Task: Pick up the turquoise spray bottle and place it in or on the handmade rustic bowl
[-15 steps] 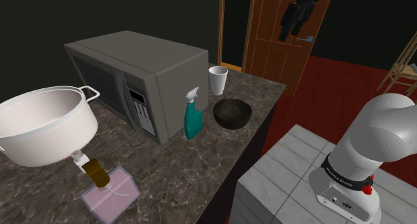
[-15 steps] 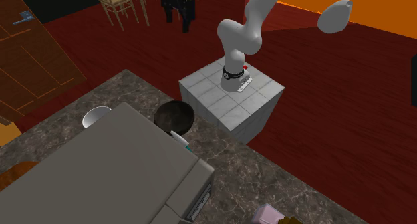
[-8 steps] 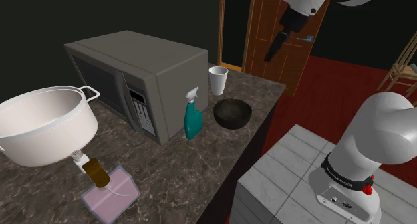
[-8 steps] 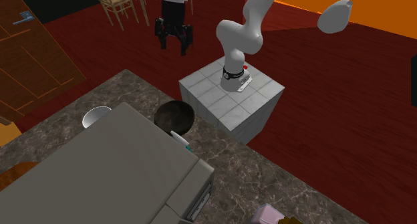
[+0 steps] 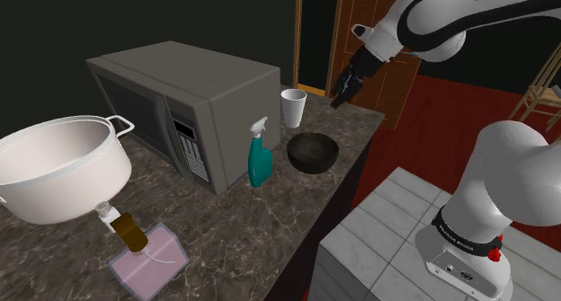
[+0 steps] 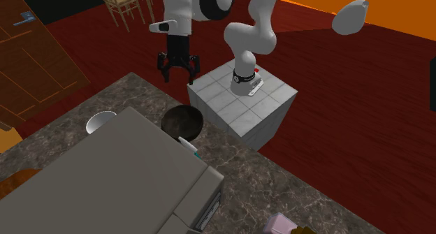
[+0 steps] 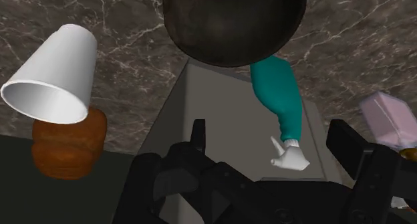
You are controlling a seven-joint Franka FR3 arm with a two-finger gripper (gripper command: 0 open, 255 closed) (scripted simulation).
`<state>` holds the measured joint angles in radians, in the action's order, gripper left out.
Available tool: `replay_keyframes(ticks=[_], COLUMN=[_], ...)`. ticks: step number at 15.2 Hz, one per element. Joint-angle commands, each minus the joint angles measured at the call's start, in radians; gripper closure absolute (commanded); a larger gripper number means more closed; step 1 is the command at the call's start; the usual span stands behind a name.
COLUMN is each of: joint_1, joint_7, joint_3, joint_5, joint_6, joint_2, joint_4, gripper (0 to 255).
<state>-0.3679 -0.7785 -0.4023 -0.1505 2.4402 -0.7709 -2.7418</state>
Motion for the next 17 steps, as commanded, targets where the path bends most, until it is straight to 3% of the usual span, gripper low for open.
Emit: replay_keyframes(ticks=[1,5,9,13,15,17], joint_1=[-0.104,-0.396,-0.779,-1.140,-1.282,-1.320], joint_7=[-0.145,-0.445,-0.755,-1.000,-1.095,-1.104], joint_3=[-0.095,-0.337,-0.655,-0.956,-1.070,-1.096], joint_5=[-0.049,-0.179,-0.300,-0.321,-0.297,-0.293], joint_6=[0.113,0.282,0.400,0.472,0.490,0.506], joint_2=[0.053,0.138,0.154,0.072,0.010,-0.001], joint_4=[-0.018,-0.010,0.040,0.112,0.153,0.162], gripper=[0,0,0,0,0,0])
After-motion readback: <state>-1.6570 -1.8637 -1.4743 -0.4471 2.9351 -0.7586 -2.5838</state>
